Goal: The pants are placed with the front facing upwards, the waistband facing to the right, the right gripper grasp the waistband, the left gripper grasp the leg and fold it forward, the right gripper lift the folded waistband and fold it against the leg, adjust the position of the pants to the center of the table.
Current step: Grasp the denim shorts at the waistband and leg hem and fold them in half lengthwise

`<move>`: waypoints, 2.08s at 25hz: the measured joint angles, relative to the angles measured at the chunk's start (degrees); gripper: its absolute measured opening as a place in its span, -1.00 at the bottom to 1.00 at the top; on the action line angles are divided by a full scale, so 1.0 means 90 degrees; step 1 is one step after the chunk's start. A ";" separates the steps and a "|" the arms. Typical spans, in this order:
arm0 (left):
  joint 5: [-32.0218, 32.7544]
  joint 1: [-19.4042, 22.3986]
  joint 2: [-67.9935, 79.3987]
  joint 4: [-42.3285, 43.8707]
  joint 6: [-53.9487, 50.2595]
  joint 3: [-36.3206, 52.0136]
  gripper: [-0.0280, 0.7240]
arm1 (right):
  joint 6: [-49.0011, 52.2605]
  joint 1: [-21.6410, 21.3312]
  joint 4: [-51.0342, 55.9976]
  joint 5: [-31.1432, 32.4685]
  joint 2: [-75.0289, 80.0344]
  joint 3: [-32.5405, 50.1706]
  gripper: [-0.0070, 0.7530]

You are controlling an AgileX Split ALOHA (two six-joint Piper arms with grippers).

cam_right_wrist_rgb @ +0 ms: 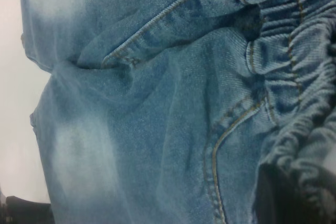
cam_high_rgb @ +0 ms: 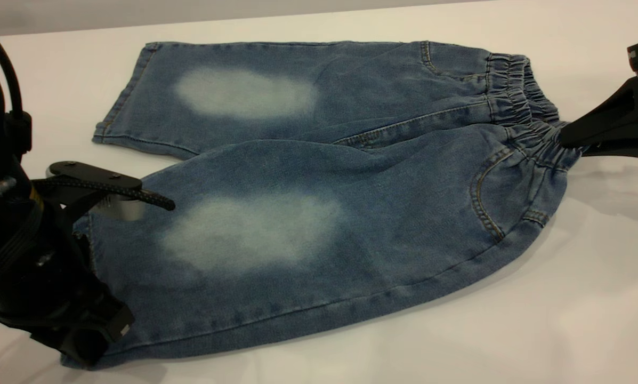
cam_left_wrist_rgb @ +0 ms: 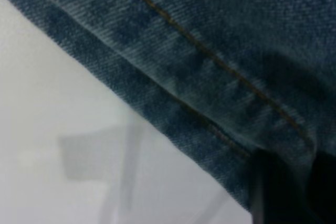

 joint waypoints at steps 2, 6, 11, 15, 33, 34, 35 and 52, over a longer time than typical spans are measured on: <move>0.0000 0.0000 0.0000 0.0000 0.0000 0.0000 -0.72 | 0.0000 0.0000 0.0000 0.0000 0.0000 0.0000 -0.90; 0.0101 0.0000 -0.0019 -0.0080 0.0000 0.0000 -0.83 | 0.0000 0.0000 0.0000 0.0000 0.0000 0.0000 -0.90; 0.0459 0.0000 -0.0266 -0.0208 0.0000 -0.0034 -0.83 | 0.0000 0.0000 0.0000 0.0007 0.0000 0.0000 -0.90; 0.0735 0.0000 -0.0683 -0.0277 0.0000 -0.0083 -0.83 | 0.0029 0.0000 0.0000 0.0007 0.0000 0.0000 -0.90; 0.1223 0.0000 -0.2672 -0.0287 0.0032 -0.0424 -0.83 | 0.0089 0.0000 0.0082 0.0025 -0.0487 0.0000 -0.90; 0.1163 0.0000 -0.2672 -0.0274 0.0048 -0.0516 -0.83 | 0.0089 0.0000 0.0089 0.0025 -0.0487 0.0000 -0.90; 0.1089 0.0000 -0.2672 -0.0274 0.0087 -0.0625 -0.83 | 0.0089 0.0000 0.0112 0.0025 -0.0487 0.0000 -0.90; 0.0344 0.0014 -0.2660 0.0054 0.0178 -0.1744 -0.83 | 0.0575 0.0000 0.0160 0.0363 -0.0487 -0.0783 -0.90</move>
